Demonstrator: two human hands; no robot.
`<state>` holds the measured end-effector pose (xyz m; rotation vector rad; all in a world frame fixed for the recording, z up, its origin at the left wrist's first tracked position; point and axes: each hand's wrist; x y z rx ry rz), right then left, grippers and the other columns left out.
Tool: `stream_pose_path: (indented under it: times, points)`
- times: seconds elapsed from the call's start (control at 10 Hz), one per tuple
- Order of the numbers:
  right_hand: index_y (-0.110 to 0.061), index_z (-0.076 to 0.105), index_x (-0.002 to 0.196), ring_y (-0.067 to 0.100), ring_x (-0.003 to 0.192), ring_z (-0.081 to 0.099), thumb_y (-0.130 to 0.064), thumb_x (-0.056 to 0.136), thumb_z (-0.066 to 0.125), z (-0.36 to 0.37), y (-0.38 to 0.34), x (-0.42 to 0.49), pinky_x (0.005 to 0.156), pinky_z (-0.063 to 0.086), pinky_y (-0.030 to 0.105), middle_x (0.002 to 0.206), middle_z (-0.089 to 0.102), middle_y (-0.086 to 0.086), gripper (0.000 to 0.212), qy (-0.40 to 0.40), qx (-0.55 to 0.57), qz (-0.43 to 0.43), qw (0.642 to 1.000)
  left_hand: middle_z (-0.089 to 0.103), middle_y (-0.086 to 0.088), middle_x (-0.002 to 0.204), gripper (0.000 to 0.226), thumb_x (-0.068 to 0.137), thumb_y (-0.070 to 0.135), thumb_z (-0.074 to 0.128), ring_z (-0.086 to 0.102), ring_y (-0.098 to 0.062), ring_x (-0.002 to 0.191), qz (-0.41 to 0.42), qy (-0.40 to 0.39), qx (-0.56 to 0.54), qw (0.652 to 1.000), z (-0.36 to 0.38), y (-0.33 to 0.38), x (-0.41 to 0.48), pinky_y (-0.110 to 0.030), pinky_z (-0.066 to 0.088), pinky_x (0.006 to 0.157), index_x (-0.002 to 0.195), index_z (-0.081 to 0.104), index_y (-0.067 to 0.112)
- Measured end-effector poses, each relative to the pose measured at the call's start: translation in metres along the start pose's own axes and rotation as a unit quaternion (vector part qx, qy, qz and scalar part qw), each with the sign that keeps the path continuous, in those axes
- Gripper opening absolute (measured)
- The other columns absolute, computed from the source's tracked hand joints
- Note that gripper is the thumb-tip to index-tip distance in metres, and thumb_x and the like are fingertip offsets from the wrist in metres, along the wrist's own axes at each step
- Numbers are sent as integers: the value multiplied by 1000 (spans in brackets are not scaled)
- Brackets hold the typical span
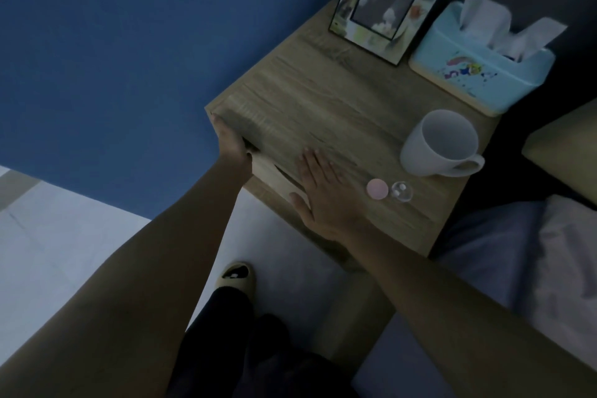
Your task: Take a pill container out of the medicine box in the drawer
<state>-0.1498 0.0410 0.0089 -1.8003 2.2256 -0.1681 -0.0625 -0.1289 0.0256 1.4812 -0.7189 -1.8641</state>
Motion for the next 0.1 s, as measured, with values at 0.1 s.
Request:
stream_pose_path:
  times: [0.1]
  points:
    - [-9,2,147,21,147,-2,-43,97,25,-3,-2,2,119,3,36,160,1,10,64,-10,21,3,1000,30,-8,154,74,92,63,9,28,-27,140,-4,2,25,1000,-8,4,-11,-39,29,108,148,24,16]
Point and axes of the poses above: each hand's wrist, its own x-axis towards the middle knuckle, its own z-axis out of the palm, y = z × x
